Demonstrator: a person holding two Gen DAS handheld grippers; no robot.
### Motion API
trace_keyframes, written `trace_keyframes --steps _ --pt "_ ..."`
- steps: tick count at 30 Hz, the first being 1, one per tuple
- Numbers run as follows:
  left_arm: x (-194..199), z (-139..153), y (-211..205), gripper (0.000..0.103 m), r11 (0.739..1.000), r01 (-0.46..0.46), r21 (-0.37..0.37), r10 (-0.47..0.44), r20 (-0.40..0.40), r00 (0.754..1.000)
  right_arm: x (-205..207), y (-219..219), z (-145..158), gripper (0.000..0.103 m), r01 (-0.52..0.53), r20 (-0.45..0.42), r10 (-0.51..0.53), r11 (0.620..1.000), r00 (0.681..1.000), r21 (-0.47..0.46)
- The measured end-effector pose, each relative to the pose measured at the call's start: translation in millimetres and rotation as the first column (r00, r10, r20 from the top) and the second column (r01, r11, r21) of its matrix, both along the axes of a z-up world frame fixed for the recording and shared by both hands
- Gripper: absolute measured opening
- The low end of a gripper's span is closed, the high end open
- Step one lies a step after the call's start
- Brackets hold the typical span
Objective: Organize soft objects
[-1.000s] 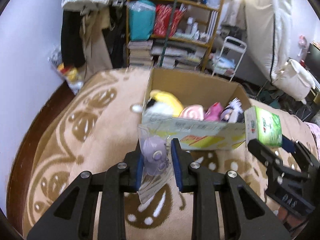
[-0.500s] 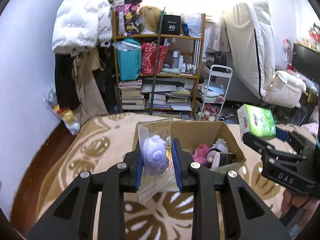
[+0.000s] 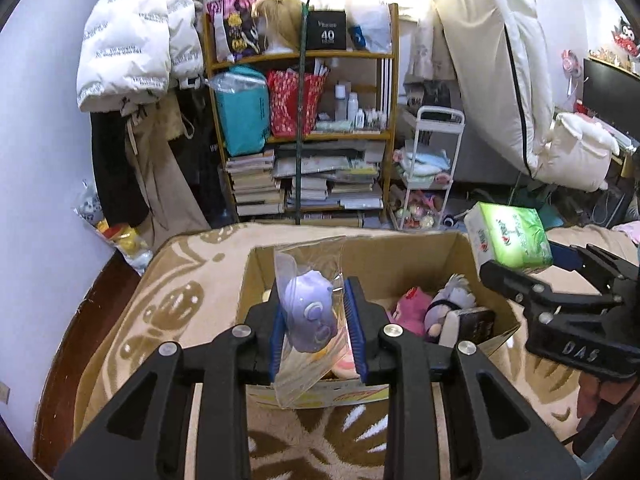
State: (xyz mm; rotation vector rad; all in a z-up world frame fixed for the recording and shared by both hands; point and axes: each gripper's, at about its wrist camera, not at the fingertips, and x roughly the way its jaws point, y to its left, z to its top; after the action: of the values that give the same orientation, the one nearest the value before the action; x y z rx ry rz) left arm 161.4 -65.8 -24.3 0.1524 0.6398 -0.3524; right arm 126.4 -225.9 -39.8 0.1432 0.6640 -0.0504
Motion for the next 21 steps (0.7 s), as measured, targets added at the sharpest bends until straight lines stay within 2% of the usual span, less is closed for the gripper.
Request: trace_keyframes --steps 4,6,8,10,14,18,21 --pt "8.6 -13.0 -1.1 0.029 1.0 -0.004 0.003 0.004 -0.048 0.999 4.3 -3.9 -10.1 0.082 -0.022 -0.009 0.023 0.997 1.0 0.076" --pt "11.1 -16.0 -0.7 0.035 1.0 -0.007 -0.002 0.007 -0.066 0.998 4.7 -0.3 -15.2 0.082 -0.046 -0.015 0.047 0.996 0.999 0.077" --pt "11.4 -17.6 1.9 0.063 1.0 -0.023 -0.01 0.023 -0.069 0.997 5.5 4.6 -19.1 0.083 -0.06 -0.026 0.062 0.996 0.998 0.061" --pt "9.1 -16.2 6.5 0.072 0.999 -0.04 -0.022 0.039 -0.049 0.998 6.6 9.8 -23.0 0.083 -0.076 -0.043 0.078 0.996 0.996 0.045" --pt "11.9 -16.1 14.5 0.075 0.997 -0.077 -0.019 0.075 -0.07 0.995 4.5 14.0 -23.4 0.083 -0.077 -0.046 0.078 0.997 0.996 0.01" --pt "10.0 -14.8 26.5 0.078 0.993 -0.11 -0.034 0.106 -0.084 0.991 -1.8 13.9 -17.2 0.094 -0.067 -0.02 0.067 0.998 0.998 -0.022" --pt "3.7 -10.2 35.5 0.088 0.99 -0.134 -0.033 0.132 -0.064 0.989 -7.2 11.1 -11.8 0.094 -0.058 -0.014 0.057 0.998 0.998 -0.02"
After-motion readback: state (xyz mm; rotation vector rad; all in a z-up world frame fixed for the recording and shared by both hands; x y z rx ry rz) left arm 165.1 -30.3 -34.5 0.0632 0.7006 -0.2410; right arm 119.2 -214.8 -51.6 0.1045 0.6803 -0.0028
